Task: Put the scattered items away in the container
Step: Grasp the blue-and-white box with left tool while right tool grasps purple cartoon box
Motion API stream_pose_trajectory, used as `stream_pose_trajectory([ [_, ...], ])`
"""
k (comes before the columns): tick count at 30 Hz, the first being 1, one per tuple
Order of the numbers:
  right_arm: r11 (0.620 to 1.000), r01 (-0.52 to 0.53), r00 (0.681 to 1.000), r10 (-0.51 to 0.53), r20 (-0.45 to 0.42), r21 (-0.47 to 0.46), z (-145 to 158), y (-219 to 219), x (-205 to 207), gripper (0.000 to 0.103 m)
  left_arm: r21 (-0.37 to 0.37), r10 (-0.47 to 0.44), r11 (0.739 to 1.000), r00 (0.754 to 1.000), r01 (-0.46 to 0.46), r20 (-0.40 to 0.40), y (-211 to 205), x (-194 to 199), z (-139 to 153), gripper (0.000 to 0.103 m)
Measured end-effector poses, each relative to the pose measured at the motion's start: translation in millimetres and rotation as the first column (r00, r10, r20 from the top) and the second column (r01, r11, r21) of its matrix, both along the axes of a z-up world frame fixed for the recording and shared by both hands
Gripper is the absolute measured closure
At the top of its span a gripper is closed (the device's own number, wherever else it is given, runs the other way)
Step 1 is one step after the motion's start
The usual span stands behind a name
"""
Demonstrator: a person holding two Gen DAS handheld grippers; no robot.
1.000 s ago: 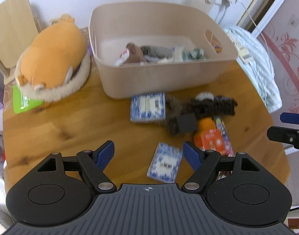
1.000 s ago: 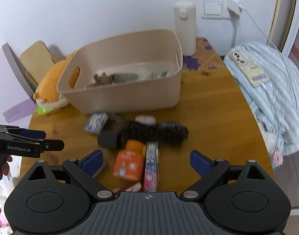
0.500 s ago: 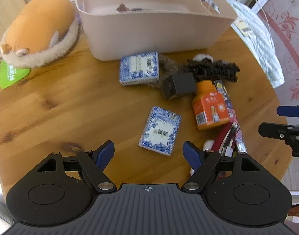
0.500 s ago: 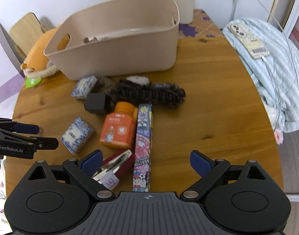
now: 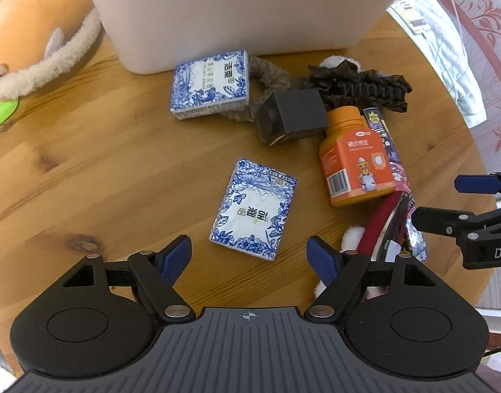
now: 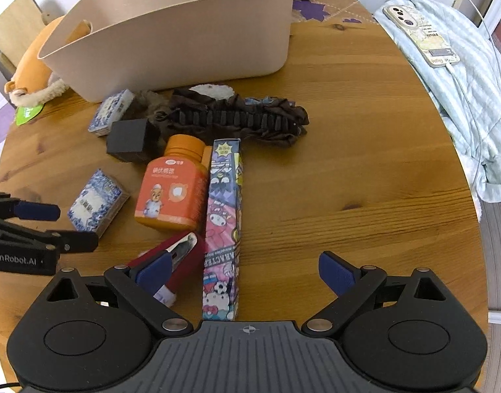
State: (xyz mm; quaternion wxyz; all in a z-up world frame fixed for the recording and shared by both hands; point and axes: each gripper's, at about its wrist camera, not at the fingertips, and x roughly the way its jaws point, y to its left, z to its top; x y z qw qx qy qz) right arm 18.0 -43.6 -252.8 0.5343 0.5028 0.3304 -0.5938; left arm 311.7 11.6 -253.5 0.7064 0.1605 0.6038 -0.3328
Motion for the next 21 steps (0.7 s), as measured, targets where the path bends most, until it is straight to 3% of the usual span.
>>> stream_pose_trajectory([
  [6,1.0,0.025,1.0,-0.025,-0.014,-0.006,-5,-13,-4,0.006,0.017,-0.004,1.0,1.0,0.004,-0.002,-2,4,-10,0.024],
  [8,0.996,0.091,0.996,-0.091,-0.025,0.0,-8,-16,-5,0.006,0.021,-0.004,1.0,1.0,0.004,-0.005,-3,5,-12,0.024],
  [15,0.999,0.049,0.995,-0.05,-0.092,-0.023,-13,-22,-5,0.001,0.026,-0.032,0.999,0.999,0.032,0.032,-8,6,-14,0.024],
  [21,0.999,0.031,0.993,-0.027,-0.117,0.032,-24,-26,-5,0.009,0.026,-0.052,0.998,0.997,0.051,0.058,-15,4,-16,0.023],
])
